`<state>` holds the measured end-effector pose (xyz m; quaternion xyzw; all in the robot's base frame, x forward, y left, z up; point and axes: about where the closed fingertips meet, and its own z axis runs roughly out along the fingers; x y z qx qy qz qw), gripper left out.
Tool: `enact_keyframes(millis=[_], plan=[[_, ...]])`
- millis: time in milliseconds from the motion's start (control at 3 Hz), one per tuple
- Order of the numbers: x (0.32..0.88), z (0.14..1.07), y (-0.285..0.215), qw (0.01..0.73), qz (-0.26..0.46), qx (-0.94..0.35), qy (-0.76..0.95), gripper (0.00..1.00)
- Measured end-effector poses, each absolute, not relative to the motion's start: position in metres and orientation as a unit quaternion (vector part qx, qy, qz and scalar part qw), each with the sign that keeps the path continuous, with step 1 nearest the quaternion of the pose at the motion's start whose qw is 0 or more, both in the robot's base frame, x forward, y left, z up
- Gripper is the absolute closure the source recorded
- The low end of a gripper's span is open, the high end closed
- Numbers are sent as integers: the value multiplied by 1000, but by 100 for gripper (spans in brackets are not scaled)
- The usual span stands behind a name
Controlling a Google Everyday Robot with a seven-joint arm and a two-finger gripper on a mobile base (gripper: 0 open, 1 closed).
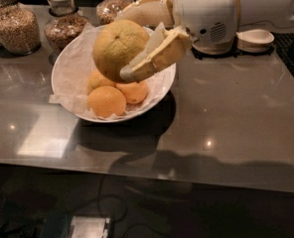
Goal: Pick orange from white bowl
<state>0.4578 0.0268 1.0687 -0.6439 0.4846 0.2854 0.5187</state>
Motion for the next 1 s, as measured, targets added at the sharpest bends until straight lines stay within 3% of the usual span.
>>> enact_keyframes(millis=[333,1000], plan=[[458,1069,27,519,285,-644,485,100],[397,1066,42,494,281,-649,506,100]])
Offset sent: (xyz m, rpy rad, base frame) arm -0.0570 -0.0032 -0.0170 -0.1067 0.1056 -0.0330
